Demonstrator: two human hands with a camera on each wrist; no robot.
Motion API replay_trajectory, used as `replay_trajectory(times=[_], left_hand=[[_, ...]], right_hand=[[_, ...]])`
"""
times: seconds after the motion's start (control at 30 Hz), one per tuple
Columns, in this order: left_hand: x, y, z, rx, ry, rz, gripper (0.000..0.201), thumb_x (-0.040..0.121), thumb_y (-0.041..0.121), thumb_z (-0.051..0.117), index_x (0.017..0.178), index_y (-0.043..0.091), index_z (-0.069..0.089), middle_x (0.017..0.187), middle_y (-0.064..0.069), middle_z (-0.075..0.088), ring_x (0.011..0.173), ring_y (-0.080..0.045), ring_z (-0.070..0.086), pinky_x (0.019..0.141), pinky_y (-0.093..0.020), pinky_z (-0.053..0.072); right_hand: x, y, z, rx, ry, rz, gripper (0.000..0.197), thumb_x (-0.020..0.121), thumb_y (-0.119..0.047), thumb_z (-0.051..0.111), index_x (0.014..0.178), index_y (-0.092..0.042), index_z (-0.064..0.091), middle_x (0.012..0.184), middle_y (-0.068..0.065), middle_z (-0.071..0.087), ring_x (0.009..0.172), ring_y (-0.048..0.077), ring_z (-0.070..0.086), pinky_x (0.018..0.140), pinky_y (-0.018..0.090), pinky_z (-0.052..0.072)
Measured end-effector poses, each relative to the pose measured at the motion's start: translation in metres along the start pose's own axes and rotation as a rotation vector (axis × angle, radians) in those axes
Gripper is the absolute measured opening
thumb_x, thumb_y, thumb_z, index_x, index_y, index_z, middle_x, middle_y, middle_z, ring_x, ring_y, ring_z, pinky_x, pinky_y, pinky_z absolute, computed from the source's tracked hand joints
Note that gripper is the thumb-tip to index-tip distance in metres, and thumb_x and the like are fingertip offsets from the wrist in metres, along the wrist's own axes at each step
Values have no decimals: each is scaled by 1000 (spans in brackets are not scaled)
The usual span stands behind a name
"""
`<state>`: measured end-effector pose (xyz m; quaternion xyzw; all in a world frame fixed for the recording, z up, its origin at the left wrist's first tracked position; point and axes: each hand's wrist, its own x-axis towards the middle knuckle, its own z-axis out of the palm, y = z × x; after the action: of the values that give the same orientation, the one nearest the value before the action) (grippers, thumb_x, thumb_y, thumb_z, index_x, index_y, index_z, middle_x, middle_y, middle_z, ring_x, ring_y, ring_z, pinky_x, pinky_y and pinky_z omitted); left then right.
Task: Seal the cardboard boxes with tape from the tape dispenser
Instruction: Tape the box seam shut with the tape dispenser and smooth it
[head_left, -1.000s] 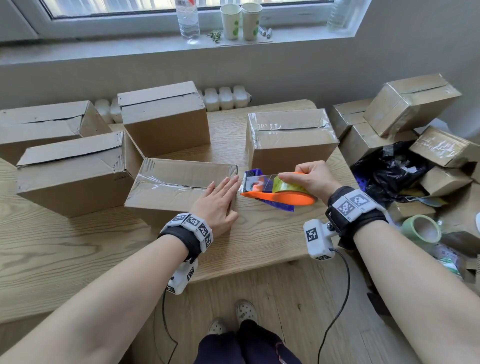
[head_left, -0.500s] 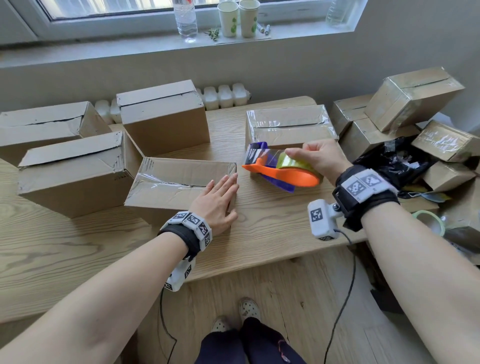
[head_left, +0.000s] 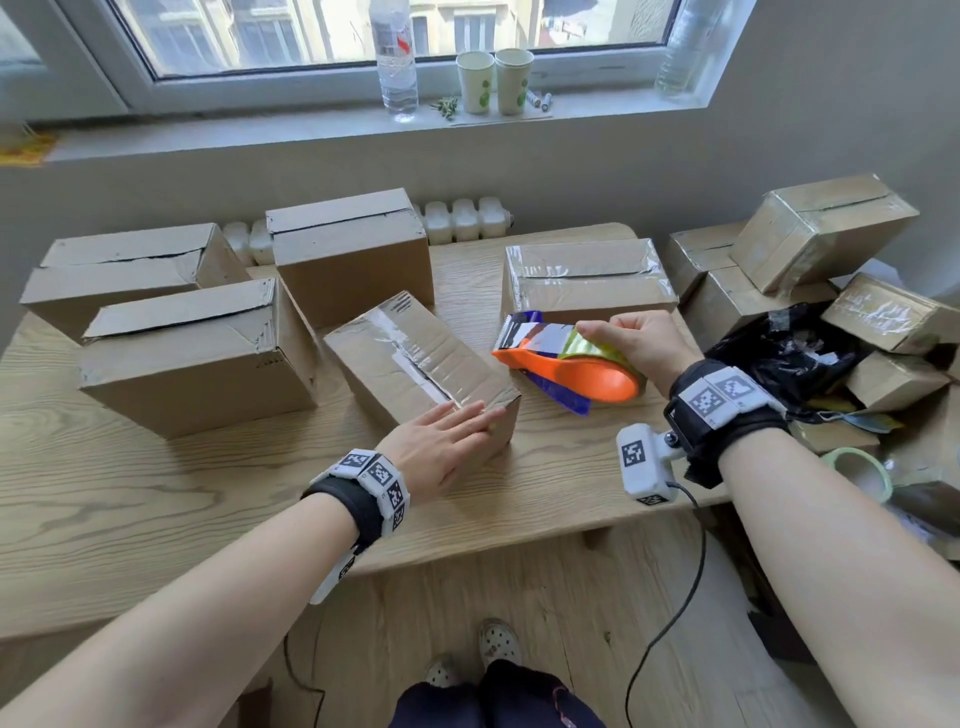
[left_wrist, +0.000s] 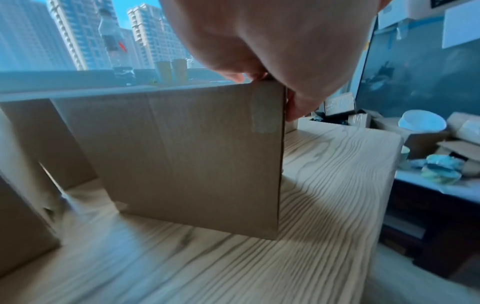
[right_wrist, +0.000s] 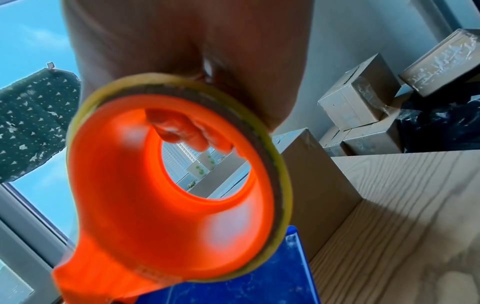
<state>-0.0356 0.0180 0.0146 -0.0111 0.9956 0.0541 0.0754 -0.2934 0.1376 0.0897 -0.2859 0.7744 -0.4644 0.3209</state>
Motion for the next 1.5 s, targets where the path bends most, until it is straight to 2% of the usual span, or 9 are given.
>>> replay_trajectory(times=[0.1, 0.37, 0.53, 0.7, 0.8, 0.97, 1.2, 1.33, 1.5], left_hand=[[-15, -8, -3, 53, -32, 16, 51, 90, 14, 42, 141, 14, 35, 157, 3, 2, 145, -19, 8, 118, -37, 3], [-63, -30, -9, 186, -147, -135, 56, 91, 8, 39, 146, 12, 26, 150, 5, -24, 145, -15, -8, 116, -31, -7], [-83, -38, -16, 116, -180, -230, 51, 93, 10, 42, 143, 16, 33, 158, 1, -8, 146, -15, -3, 119, -31, -2], [-71, -38, -48, -302, 307, -513, 46, 95, 5, 43, 138, 24, 43, 139, -1, 49, 116, -23, 57, 96, -31, 46], [-58, -39, -77, -488, 405, -504, 39, 98, 14, 42, 136, 25, 46, 145, -1, 42, 124, -20, 49, 99, -25, 36], [-48, -37, -98, -498, 289, -491, 26, 97, 18, 47, 120, 20, 59, 153, 3, 27, 133, -19, 38, 101, -26, 31], [-49, -33, -113, -510, 333, -484, 14, 95, 13, 52, 102, 7, 61, 150, -5, 32, 135, -22, 34, 95, -18, 24], [-51, -31, -119, -499, 355, -476, 13, 93, 10, 54, 98, 0, 60, 135, -10, 44, 124, -22, 43, 88, -10, 22], [-49, -22, -129, -500, 270, -529, 16, 95, 16, 51, 103, 4, 58, 113, -7, 52, 102, -21, 50, 90, -28, 38]], right_hand=[[-2, -2, 6, 16, 8, 7, 45, 78, -32, 75, 48, -18, 45, 38, -13, 47, 44, 8, 43, 46, 20, 34], [-8, -10, 38, -37, -85, -25, 45, 76, -30, 76, 50, -15, 44, 49, -3, 41, 41, 5, 37, 43, 17, 31], [-10, -20, 54, -86, -141, -38, 45, 77, -31, 76, 50, -15, 44, 48, -5, 42, 38, 3, 38, 43, 16, 32], [-15, -45, 70, -227, -240, -83, 40, 76, -37, 76, 53, -17, 51, 56, -4, 56, 50, 7, 54, 47, 20, 40], [-18, -63, 83, -337, -292, -166, 39, 74, -41, 77, 59, -12, 54, 60, 2, 53, 55, 12, 53, 50, 21, 42], [-24, -84, 96, -440, -347, -265, 41, 73, -39, 78, 58, -11, 52, 60, 5, 46, 58, 14, 43, 52, 24, 35], [-25, -104, 95, -516, -351, -334, 46, 73, -40, 78, 49, -19, 46, 52, -2, 46, 48, 9, 42, 47, 20, 34], [-24, -104, 93, -593, -295, -376, 49, 72, -38, 79, 48, -15, 43, 50, -1, 38, 47, 10, 33, 44, 22, 27], [-22, -98, 94, -697, -279, -355, 50, 67, -53, 76, 55, -12, 52, 56, 5, 45, 56, 15, 42, 54, 28, 32]])
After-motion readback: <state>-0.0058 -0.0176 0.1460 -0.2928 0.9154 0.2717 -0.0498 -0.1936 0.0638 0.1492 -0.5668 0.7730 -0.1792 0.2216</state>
